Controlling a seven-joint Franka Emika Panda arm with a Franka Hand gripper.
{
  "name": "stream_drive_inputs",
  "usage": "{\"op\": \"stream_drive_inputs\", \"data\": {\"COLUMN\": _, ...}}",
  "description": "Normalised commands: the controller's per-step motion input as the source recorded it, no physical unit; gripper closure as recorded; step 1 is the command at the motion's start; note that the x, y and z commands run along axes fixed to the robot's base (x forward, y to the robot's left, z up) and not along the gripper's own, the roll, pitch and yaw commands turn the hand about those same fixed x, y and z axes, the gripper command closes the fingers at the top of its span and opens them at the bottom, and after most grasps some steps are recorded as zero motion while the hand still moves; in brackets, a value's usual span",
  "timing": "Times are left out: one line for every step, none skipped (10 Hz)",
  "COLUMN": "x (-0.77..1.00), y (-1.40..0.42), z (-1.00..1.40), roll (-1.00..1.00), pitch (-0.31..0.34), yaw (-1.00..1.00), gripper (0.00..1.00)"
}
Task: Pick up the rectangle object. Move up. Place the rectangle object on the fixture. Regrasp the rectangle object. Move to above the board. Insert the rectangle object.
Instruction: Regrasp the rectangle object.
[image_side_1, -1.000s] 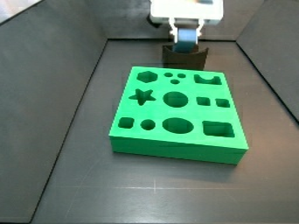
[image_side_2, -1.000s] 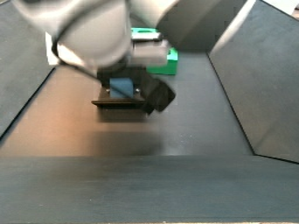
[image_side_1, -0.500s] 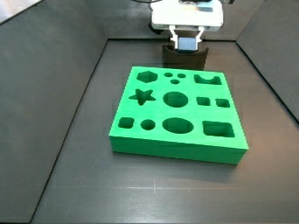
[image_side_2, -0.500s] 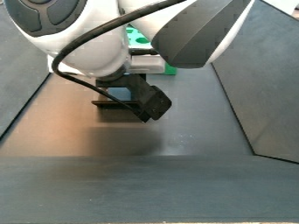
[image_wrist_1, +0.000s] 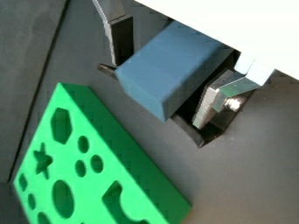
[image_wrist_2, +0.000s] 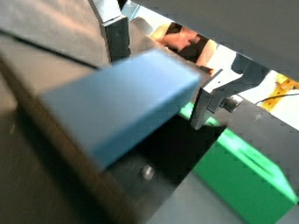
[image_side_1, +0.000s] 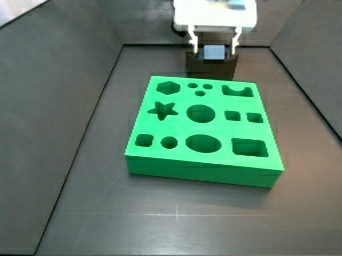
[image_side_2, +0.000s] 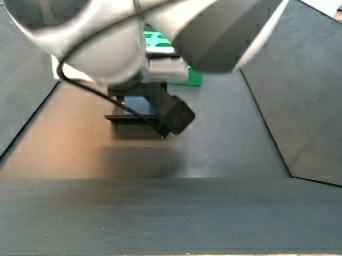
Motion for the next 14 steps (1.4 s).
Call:
{"op": "stream_drive_inputs", "data": {"x": -0.02, "y": 0.00, "z": 1.00, "roll": 0.05, "pitch": -0.022, "yaw": 0.01, "gripper": 0.00}}
{"op": "stream_drive_inputs", "data": {"x": -0.03, "y": 0.00, "z": 1.00, "roll": 0.06, "pitch": -0.016, "yaw": 0.02, "gripper": 0.00}}
{"op": "stream_drive_inputs", "data": {"x": -0.04, "y": 0.00, "z": 1.00, "roll": 0.05, "pitch": 0.003, "yaw": 0.03, "gripper": 0.00}}
{"op": "stream_drive_inputs", "data": {"x": -0.03, "y": 0.01, "z": 0.84, "roll": 0.04, "pitch": 0.028, "yaw": 0.03, "gripper": 0.00}}
{"op": "stream_drive_inputs", "data": {"x": -0.03, "y": 0.01, "z": 0.72, "roll": 0.03, "pitch": 0.039, "yaw": 0.03, "gripper": 0.00}}
{"op": "stream_drive_inputs", "data": {"x": -0.03, "y": 0.01, "z": 0.46, "roll": 0.03, "pitch": 0.060, "yaw": 0.02, "gripper": 0.00}}
{"op": "stream_drive_inputs", "data": {"x": -0.02, "y": 0.01, "z": 0.33, "roll": 0.03, "pitch": 0.067, "yaw": 0.01, "gripper": 0.00}}
{"op": "stream_drive_inputs", "data": {"x": -0.12, "y": -0.81, "z": 0.77, "roll": 1.00, "pitch": 0.054, "yaw": 0.03, "gripper": 0.00}}
{"op": "stream_drive_inputs", "data": {"x": -0.12, "y": -0.80, "z": 0.72, "roll": 1.00, "pitch": 0.054, "yaw": 0.03, "gripper": 0.00}}
{"op": "stream_drive_inputs", "data": {"x": -0.11, "y": -0.69, "z": 0.61, "roll": 1.00, "pitch": 0.045, "yaw": 0.03, "gripper": 0.00}}
{"op": "stream_drive_inputs", "data": {"x": -0.11, "y": -0.47, "z": 0.36, "roll": 1.00, "pitch": 0.036, "yaw": 0.03, "gripper": 0.00}}
{"op": "stream_drive_inputs", "data": {"x": -0.06, "y": -0.24, "z": 0.09, "roll": 1.00, "pitch": 0.033, "yaw": 0.03, "gripper": 0.00}}
{"op": "stream_drive_inputs", "data": {"x": -0.03, "y": -0.13, "z": 0.03, "roll": 1.00, "pitch": 0.033, "yaw": 0.03, "gripper": 0.00}}
{"op": "stream_drive_inputs", "data": {"x": -0.01, "y": -0.03, "z": 0.04, "roll": 1.00, "pitch": 0.038, "yaw": 0.03, "gripper": 0.00}}
